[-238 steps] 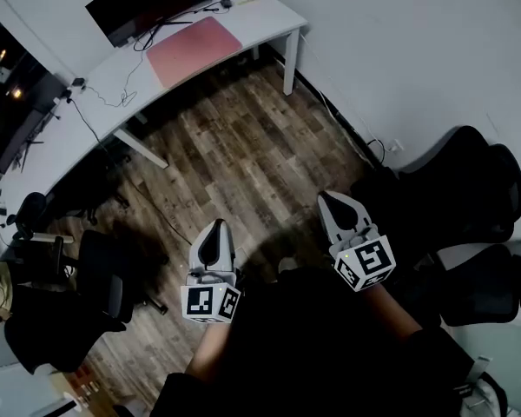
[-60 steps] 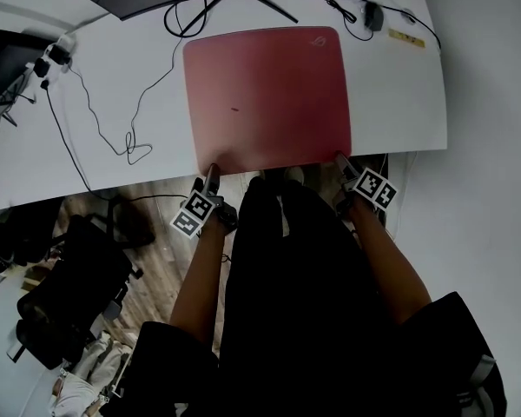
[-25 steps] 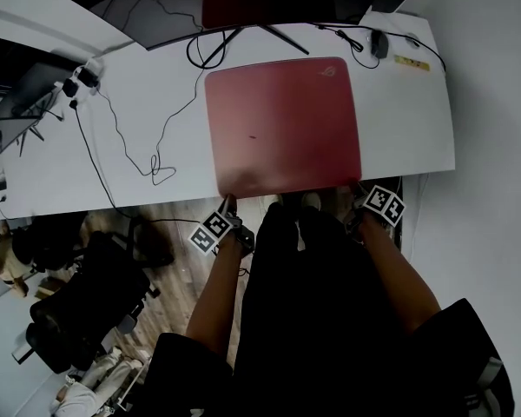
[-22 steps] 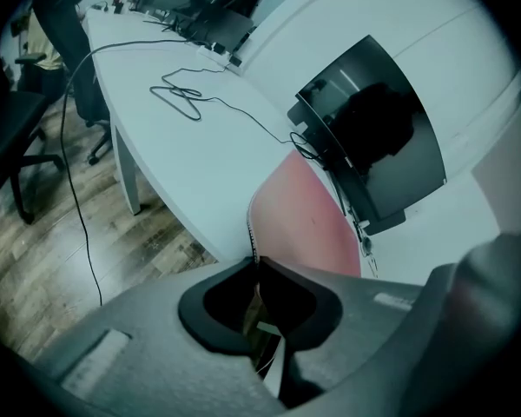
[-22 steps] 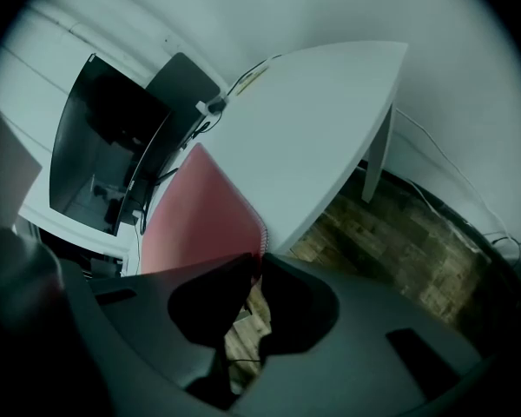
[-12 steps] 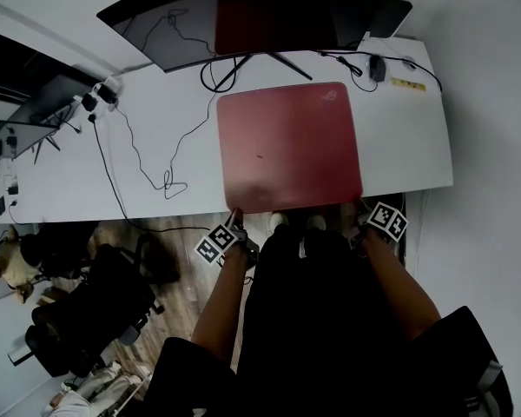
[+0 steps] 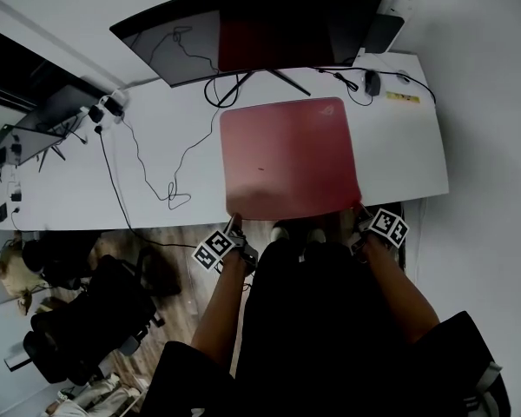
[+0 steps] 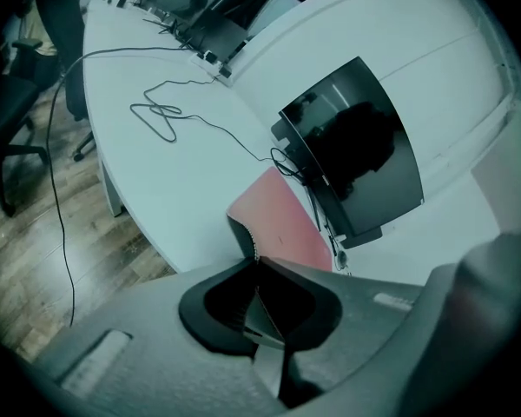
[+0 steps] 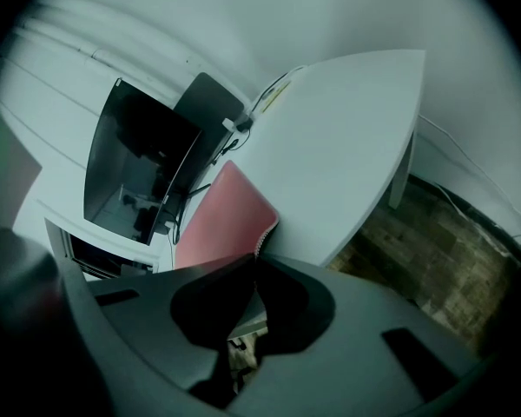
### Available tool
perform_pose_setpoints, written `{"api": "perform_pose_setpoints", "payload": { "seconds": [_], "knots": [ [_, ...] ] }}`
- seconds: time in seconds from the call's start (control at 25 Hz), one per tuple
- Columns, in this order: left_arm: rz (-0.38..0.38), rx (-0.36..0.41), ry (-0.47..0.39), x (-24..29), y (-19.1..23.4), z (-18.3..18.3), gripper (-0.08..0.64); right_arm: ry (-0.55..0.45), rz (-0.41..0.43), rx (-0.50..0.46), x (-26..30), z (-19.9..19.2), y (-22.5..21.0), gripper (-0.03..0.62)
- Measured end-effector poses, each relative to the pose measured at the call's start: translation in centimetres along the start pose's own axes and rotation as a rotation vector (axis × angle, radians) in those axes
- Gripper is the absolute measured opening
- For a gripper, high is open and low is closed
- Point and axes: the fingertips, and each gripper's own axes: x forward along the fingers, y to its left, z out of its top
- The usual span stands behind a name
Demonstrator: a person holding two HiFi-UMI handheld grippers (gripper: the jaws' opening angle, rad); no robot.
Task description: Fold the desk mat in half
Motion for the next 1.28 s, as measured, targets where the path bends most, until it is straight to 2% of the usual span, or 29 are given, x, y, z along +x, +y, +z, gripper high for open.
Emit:
{"api": "perform_pose_setpoints", "payload": {
  "seconds": [0.2, 0.76, 1.28],
  "knots": [
    [-0.026, 0.035, 0.005, 0.2, -1.7, 1.7, 0.031, -0.027, 0.031, -0.005, 0.2, 1.6, 1.3, 0.015],
    [-0.124, -0.038, -0.015, 1.7, -5.0, 5.9, 0.031, -0.114, 0.097, -0.006, 0.4, 5.2, 5.3, 0.015],
    [-0.175, -0.030, -0.022, 3.3, -7.7, 9.5, 0.031, -0.174, 0.160, -0.032, 2.2, 9.2, 9.7, 0.014]
  ]
}}
